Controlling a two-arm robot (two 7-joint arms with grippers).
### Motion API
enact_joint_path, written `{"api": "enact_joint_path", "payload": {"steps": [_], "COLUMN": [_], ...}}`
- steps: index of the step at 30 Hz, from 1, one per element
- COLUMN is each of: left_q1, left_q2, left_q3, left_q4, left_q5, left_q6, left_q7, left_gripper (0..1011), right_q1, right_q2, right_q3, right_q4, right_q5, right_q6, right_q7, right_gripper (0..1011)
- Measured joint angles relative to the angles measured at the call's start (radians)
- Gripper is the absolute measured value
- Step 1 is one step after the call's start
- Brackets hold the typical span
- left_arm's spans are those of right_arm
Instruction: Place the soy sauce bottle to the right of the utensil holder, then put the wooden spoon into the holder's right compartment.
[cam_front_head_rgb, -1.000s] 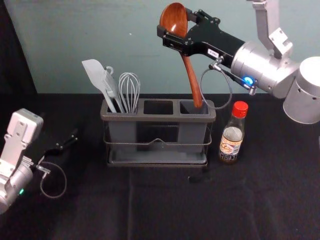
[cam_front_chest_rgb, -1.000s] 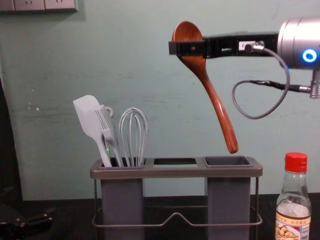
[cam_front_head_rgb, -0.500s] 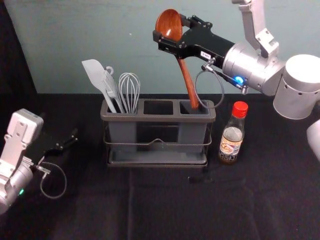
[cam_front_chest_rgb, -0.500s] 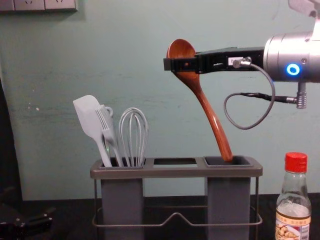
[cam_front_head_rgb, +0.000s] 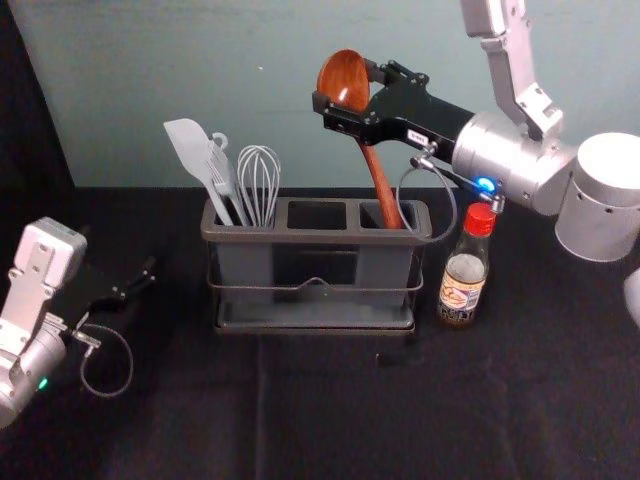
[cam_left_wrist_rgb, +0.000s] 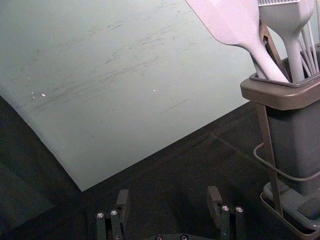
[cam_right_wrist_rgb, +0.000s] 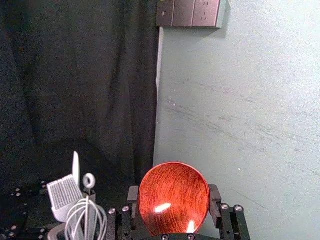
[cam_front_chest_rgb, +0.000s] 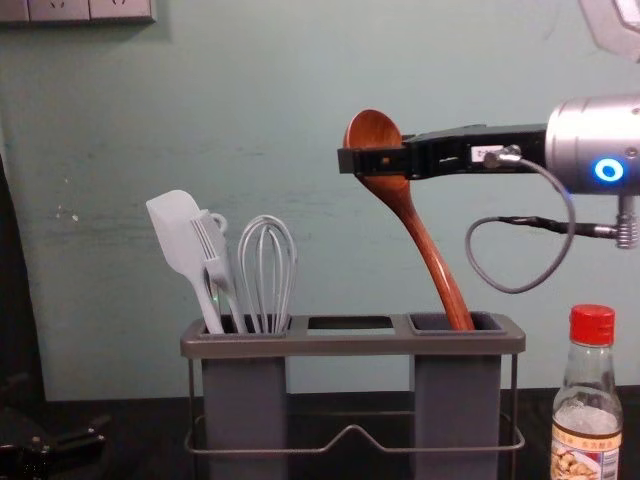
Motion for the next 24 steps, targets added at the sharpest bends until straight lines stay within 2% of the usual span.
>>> {"api": "enact_joint_path", "payload": {"steps": [15,24], "left_q1": [0.0,0.0], "left_q2": [0.0,0.0], "left_q3": [0.0,0.0], "left_q4": [0.0,0.0], "left_q5": [0.0,0.0], "left_q6": [0.0,0.0], "left_q7": [0.0,0.0], "left_gripper": [1011,1011], "right_q1": [-0.113,-0.176], "right_q2": [0.101,0.154], "right_q3": [0.052,0.084], "right_q4": [-0.189,-0.259], "right_q5": [0.047,0.073], "right_q6": [0.051,0.053], "right_q7": [-0.021,-0.034], "right_gripper": [837,837]}}
